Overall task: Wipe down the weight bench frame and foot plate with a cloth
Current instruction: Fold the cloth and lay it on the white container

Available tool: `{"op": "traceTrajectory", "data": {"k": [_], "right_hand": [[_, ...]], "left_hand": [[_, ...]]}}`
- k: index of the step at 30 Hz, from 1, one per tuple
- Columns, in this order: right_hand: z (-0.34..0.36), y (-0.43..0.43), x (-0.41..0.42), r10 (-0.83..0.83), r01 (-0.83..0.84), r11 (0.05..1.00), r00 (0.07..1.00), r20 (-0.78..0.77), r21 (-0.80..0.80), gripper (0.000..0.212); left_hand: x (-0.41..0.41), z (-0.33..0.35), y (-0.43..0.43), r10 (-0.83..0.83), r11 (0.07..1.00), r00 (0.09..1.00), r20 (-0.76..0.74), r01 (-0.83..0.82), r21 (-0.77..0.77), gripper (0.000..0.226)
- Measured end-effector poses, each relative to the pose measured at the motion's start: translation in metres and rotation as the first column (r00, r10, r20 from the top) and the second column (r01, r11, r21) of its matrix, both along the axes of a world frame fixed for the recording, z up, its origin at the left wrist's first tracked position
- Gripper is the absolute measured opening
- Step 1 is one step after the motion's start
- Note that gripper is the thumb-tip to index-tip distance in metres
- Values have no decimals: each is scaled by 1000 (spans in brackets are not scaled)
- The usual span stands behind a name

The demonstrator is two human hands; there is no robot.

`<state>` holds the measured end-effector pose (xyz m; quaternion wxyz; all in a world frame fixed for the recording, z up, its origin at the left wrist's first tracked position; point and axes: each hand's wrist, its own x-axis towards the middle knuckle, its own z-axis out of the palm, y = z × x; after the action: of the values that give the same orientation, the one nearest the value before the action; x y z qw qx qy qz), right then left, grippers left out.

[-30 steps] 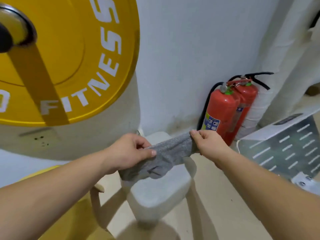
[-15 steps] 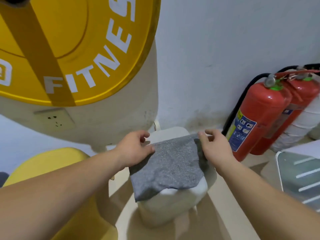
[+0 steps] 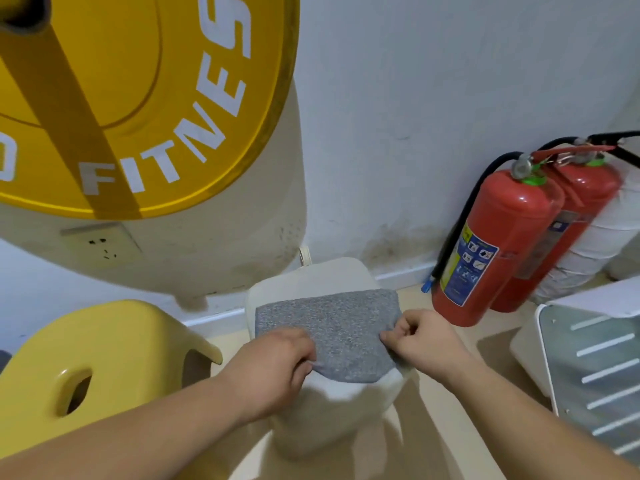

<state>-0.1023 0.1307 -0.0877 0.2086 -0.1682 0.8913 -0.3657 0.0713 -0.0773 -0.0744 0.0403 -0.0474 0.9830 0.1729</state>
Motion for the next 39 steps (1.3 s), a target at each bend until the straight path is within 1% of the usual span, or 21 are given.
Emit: {"op": "traceTrajectory", "data": {"k": [2, 5, 9, 12, 13, 15, 18, 20, 21, 23, 25, 26, 27, 28, 30, 31, 33, 35, 37, 38, 39], "right_hand": [[12, -7, -8, -105, 104, 987, 994, -5, -122, 36], [33, -20, -22, -222, 241, 934, 970, 100, -266, 32], [43, -44, -30, -210, 272, 889, 957, 202, -367, 25], [46, -57, -34, -198, 325, 828, 932, 304, -456, 19], [45, -58, -34, -190, 347, 821, 915, 357, -454, 21], [38, -52, -34, -214, 379, 846, 885, 413, -374, 23], [18, -31, -32, -233, 329, 926, 883, 407, -184, 27], [5, -15, -33, -276, 340, 934, 883, 379, -112, 32], [0, -9, -34, -303, 355, 929, 890, 340, -102, 33], [-6, -4, -36, -344, 362, 929, 921, 183, -74, 31], [-14, -2, -38, -335, 335, 942, 941, 39, 7, 38], [-18, -2, -37, -324, 323, 946, 946, 32, 19, 45], [-19, -3, -35, -305, 305, 952, 951, 47, 11, 46], [-22, -5, -34, -282, 282, 959, 958, 61, -3, 39], [-22, -9, -35, -245, 247, 969, 968, 46, -25, 29], [-21, -11, -36, -240, 241, 970, 970, 28, -36, 30], [-18, -15, -37, -250, 252, 965, 968, 33, -74, 40], [-17, -22, -35, -249, 254, 962, 966, 66, -102, 50], [-16, -31, -32, -206, 212, 975, 975, 81, -73, 55], [-15, -35, -29, -183, 188, 981, 980, 81, -53, 55], [-14, -39, -27, -166, 169, 985, 983, 73, -36, 52]], "left_hand": [[-5, 12, -3, 107, 992, 991, -78, -101, 72, 12], [-22, 36, -17, 252, 962, 957, -147, -231, 144, 8], [-43, 65, -41, 342, 935, 918, -200, -312, 166, 10], [-49, 79, -51, 350, 929, 911, -217, -308, 206, 13], [-49, 80, -51, 335, 934, 917, -216, -293, 205, 13], [-43, 75, -49, 282, 952, 938, -200, -248, 180, 11], [-33, 52, -43, 163, 977, 984, -67, -151, 151, 10], [-33, 37, -42, 137, 984, 990, 16, -138, 114, 14], [-36, 31, -43, 145, 987, 989, 18, -146, 70, 17], [-47, 21, -51, 198, 979, 980, -31, -199, -34, 22], [-58, 15, -59, 291, 952, 956, -47, -294, -82, 36], [-63, 12, -63, 344, 935, 939, -11, -343, -85, 45], [-67, 9, -66, 393, 918, 919, 42, -389, -76, 51], [-68, 8, -67, 438, 899, 894, 99, -434, -54, 52], [-67, 7, -69, 517, 843, 836, 182, -534, 58, 42], [-64, 6, -70, 547, 804, 809, 215, -579, 133, 35], [-56, 7, -69, 594, 705, 760, 262, -649, 285, 33], [-46, 11, -69, 646, 533, 703, 296, -694, 485, 27], [-33, 18, -70, 669, 311, 640, 377, -702, 641, 19], [-25, 23, -69, 673, 236, 623, 398, -691, 684, 18], [-17, 26, -70, 685, 212, 612, 394, -685, 697, 18]]}}
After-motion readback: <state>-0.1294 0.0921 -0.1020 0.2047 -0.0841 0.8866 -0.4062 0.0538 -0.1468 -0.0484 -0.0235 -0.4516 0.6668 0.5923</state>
